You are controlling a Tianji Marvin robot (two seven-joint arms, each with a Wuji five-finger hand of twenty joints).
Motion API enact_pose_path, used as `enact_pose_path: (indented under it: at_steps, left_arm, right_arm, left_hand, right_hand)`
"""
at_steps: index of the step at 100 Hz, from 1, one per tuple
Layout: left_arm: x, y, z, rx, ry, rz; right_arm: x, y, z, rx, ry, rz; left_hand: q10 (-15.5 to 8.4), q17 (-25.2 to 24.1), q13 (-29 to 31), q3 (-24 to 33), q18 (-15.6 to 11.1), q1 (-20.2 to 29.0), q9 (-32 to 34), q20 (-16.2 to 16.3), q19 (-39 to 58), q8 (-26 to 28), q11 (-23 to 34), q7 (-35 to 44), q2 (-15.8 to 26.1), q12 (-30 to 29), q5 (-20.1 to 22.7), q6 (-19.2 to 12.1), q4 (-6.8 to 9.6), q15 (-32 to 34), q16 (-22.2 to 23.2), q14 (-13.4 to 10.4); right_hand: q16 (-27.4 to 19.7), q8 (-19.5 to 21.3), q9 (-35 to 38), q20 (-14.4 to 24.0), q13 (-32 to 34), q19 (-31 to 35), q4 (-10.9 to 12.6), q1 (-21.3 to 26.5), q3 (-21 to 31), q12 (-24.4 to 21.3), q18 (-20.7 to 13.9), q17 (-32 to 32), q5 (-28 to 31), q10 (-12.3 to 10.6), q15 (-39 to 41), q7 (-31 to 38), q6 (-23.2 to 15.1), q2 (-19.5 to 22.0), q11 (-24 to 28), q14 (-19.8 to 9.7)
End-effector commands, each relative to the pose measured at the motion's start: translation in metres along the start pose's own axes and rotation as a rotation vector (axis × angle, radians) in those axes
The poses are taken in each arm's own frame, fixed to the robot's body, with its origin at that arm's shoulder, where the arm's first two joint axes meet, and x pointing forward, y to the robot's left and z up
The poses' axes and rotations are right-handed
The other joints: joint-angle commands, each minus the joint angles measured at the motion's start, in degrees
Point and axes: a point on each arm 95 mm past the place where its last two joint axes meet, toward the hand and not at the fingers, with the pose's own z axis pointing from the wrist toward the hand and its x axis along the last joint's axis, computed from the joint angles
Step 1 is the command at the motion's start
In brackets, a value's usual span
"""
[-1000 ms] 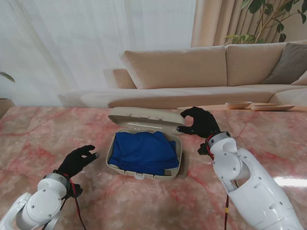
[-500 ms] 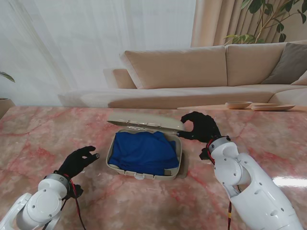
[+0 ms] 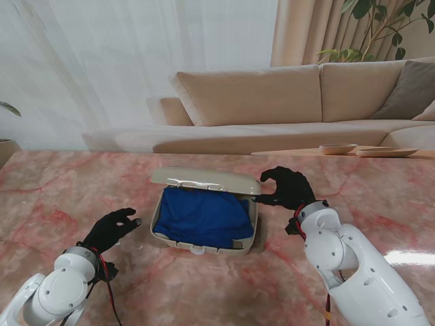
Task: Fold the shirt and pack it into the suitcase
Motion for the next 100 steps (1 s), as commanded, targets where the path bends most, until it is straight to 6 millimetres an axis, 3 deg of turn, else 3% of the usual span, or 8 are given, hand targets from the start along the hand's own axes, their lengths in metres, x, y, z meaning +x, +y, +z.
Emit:
enact_pose_path:
  at_steps: [1,100]
  left_arm:
    - [-0.004,0.003,-0.002,-0.01,-0.012,0.001]
    - [-0.005,-0.008,-0.013,0.03,-0.009,0.02]
  right_arm:
    - [-0.004,-0.008,-0.006,0.037,-0.017,0.002]
    - [-0.02,-0.029,-0.031,0.19,-0.058,0.04]
  left_hand:
    - [-1.4,-0.9,-1.5,-1.7,1.8,-1.8,0.2,0.1,-1.0,0.2,-1.0,-0.2,2.1,-0.5,0.0,-2.1,1.25,-1.5,-0.5,0.8]
    - [-1.3,-0.7,-1.4,-1.7,1.8,-1.8,0.3,0.1,-1.0,0.2,-1.1,-0.1,2.1,-0.5,0.3,-2.2,1.24,-1.4,-0.5,0.8]
  right_hand:
    - [-1.0,-0.4,0.0,0.4,1.3,-0.4,2.3,-1.8,-0.8,-0.3,1.2,-0.3,1.0,-0.2,-0.7,-1.0,0.4,0.7,-0.9,0.4]
    - [-0.6,0.6,0.3,0.8,1.7,-1.6,2.8,-1.7,-0.9,-0.4,1.3,-0.4,1.6,0.1,-2.0,-1.8,-0.3,1.4,-3.0,0.7]
